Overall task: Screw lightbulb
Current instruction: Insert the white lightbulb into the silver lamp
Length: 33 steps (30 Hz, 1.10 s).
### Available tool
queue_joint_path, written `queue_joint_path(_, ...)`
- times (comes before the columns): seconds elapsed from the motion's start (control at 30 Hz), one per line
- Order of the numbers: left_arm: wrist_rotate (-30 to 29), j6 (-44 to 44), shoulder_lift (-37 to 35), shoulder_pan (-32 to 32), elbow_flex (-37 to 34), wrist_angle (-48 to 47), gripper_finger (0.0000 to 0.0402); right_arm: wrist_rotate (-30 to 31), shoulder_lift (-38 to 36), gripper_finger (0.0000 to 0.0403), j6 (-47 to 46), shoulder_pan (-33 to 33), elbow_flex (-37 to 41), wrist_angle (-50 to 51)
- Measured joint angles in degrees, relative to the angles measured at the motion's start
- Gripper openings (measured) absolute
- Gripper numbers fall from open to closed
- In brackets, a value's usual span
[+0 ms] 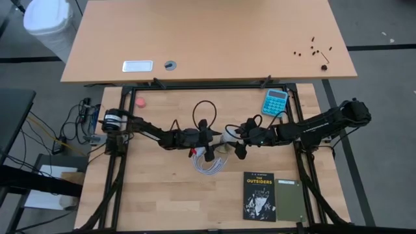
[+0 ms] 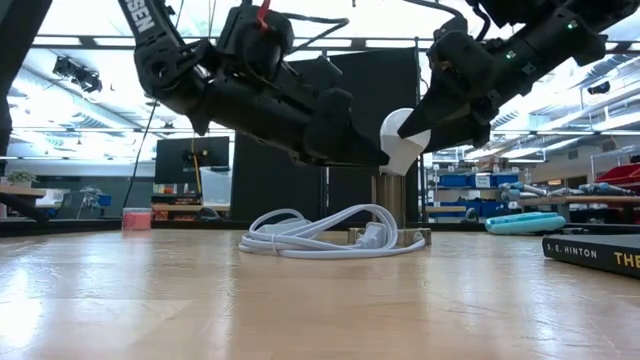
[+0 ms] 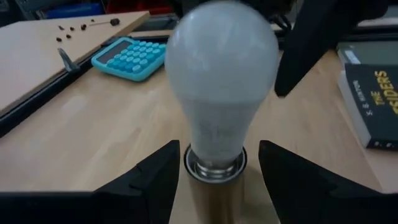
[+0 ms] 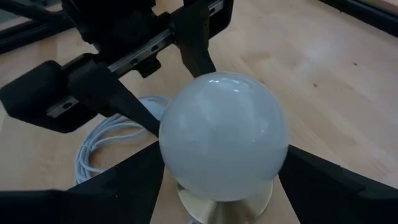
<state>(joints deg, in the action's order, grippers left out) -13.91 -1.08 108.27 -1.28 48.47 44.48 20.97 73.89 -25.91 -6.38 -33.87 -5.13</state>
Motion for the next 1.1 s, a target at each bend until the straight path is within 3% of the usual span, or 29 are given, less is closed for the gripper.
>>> queue_joint_path(0.57, 1.14, 2.84, -2.79, -1.17, 0.00, -5.17, 0.0224, -0.09, 0.00, 0.0309, -0.03, 0.63, -0.02, -1.72)
queue_joint_path(0.83, 1.13, 1.90, -9.16, -1.29, 0.02, -11.14, 0.0223, -0.09, 0.00, 0.0309, -0.05, 0.69, -0.04, -2.68)
queue_joint_path(1.1, 1.51, 5.76, -10.07, -1.51, 0.00, -16.74, 0.0223, -1.27, 0.00, 0.0309, 1.50, 2.10, -0.08, -3.87)
